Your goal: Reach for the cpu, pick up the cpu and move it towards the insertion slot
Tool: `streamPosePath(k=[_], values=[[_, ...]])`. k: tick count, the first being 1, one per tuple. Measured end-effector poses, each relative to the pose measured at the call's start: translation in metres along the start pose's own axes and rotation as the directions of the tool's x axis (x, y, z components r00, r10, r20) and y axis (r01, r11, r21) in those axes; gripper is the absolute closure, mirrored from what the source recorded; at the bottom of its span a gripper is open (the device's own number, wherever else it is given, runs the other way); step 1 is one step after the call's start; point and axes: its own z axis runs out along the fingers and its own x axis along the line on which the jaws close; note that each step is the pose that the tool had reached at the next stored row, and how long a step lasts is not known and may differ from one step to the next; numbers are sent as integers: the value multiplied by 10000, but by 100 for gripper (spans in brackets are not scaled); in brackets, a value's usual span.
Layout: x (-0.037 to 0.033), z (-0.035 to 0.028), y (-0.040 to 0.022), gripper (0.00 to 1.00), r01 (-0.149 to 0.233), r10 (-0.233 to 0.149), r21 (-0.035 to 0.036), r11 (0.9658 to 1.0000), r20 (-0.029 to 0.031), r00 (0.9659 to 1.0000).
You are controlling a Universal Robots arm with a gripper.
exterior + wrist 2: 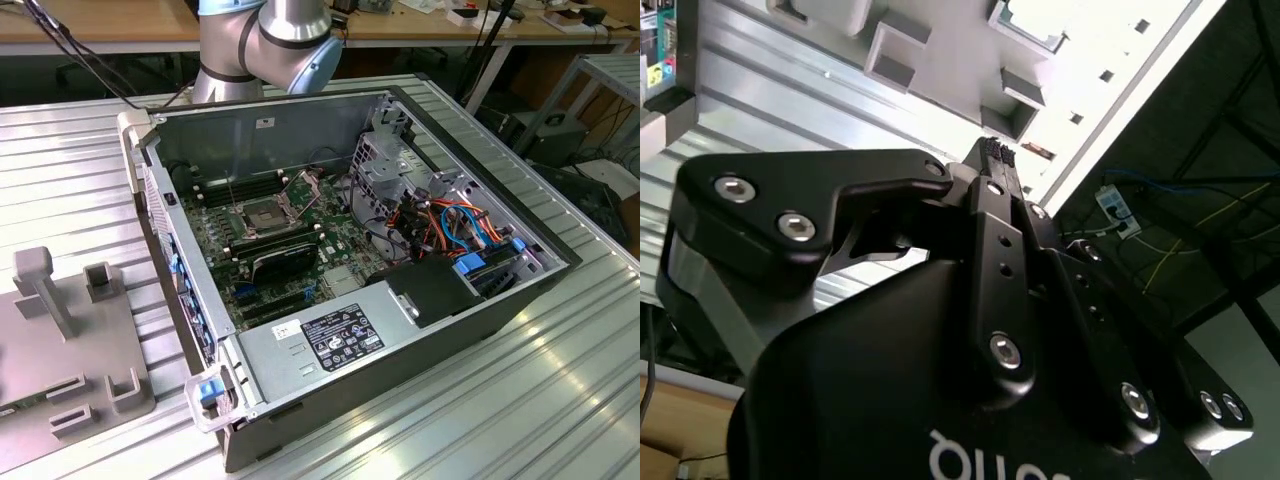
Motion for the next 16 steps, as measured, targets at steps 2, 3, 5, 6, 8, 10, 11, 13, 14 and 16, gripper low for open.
streamPosePath(k=[2, 3, 5, 6, 8, 10, 11, 13, 14, 16], values=[[74, 13, -22, 89, 0, 0, -1, 10000, 0, 10000], [124, 21, -37, 89, 0, 0, -1, 10000, 0, 10000], [189, 28, -52, 89, 1, -1, 0, 10000, -1, 10000], [204, 29, -57, 89, 3, -3, -1, 10000, 2, 10000], [205, 28, -56, 89, 3, -3, -1, 10000, 0, 10000], [207, 28, -57, 89, 8, -8, -1, 10000, 0, 10000], [207, 28, -57, 89, 8, -8, 0, 10000, 0, 10000], [207, 28, -57, 89, 9, -9, -1, 10000, 0, 10000], [207, 28, -57, 89, 9, -9, -1, 10000, 0, 10000], [207, 28, -57, 89, 10, -10, 0, 10000, 0, 10000]])
